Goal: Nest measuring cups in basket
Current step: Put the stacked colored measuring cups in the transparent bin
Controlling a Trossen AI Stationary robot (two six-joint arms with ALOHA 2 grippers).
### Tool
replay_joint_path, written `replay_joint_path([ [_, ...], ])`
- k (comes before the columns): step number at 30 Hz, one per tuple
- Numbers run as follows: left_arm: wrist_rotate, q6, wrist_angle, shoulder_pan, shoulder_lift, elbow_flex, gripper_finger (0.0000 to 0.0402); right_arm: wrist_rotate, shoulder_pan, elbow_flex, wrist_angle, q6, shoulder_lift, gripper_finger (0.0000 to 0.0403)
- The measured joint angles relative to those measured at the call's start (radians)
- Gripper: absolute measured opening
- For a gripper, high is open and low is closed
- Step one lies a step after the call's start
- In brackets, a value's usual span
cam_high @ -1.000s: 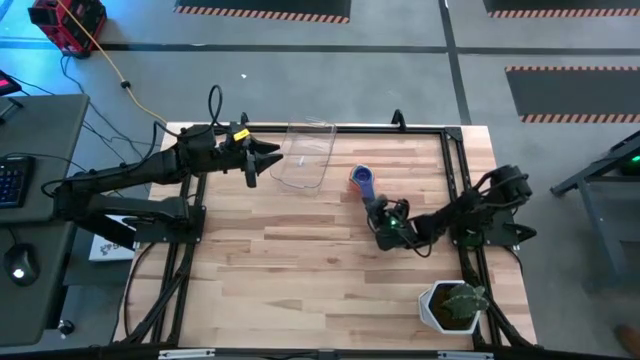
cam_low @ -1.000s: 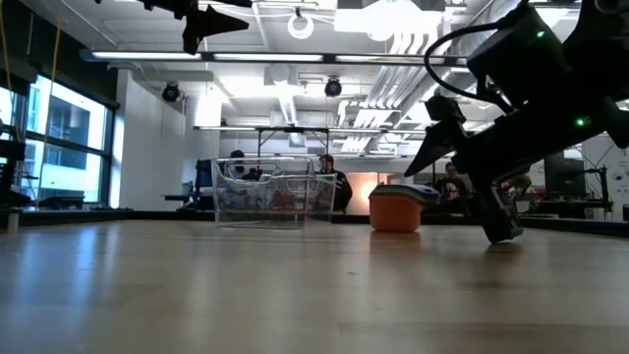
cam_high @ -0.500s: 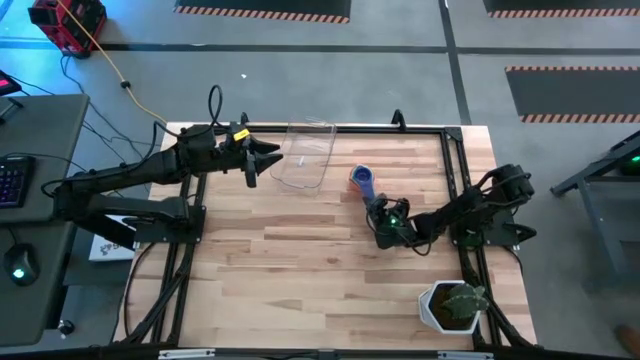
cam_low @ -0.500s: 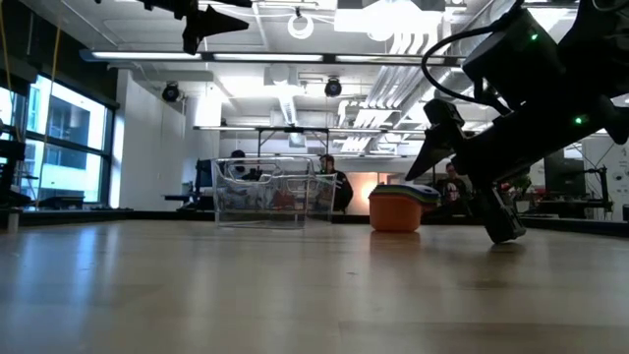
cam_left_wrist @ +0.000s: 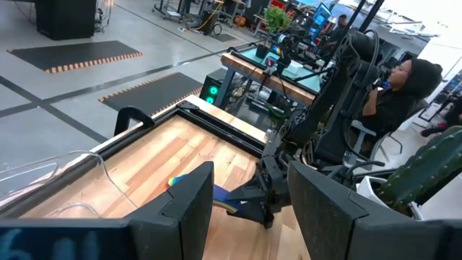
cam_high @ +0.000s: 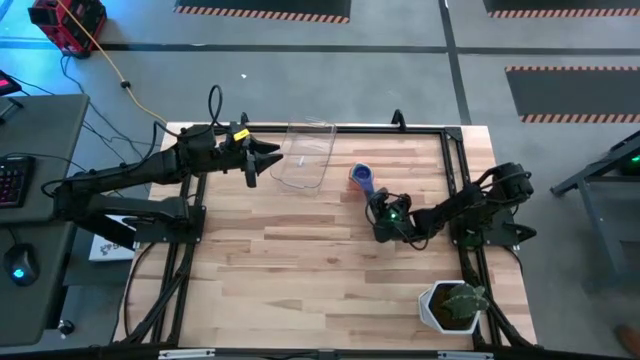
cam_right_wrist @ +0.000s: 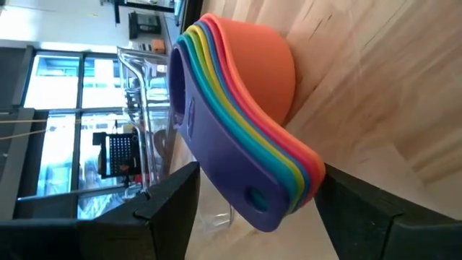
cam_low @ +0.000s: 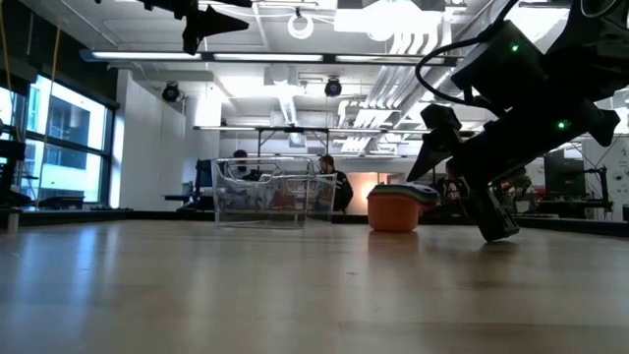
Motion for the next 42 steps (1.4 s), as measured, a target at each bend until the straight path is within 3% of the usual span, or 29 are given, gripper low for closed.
replay_joint_path([
  [4,0.0,0.0,0.0,0.0,0.0,0.0,0.017,0.0,0.0,0.0,-0.001,0.006,0.0,0.0228],
  [10,0.0,-0.002,0.0,0.0,0.0,0.0,0.017,0.02,0.0,-0.002,0.01,0.004,0.002,0.0133],
  [13,0.0,-0.002,0.0,0.0,0.0,0.0,0.017,0.054,0.0,-0.002,0.015,0.0,0.003,0.0106],
  [25,0.0,-0.002,0.0,0.0,0.0,0.0,0.017,0.03,0.0,-0.002,0.047,-0.025,0.002,0.007],
  [42,0.0,-0.002,0.0,0.0,0.0,0.0,0.017,-0.012,0.0,-0.002,0.103,-0.091,0.002,0.0069],
])
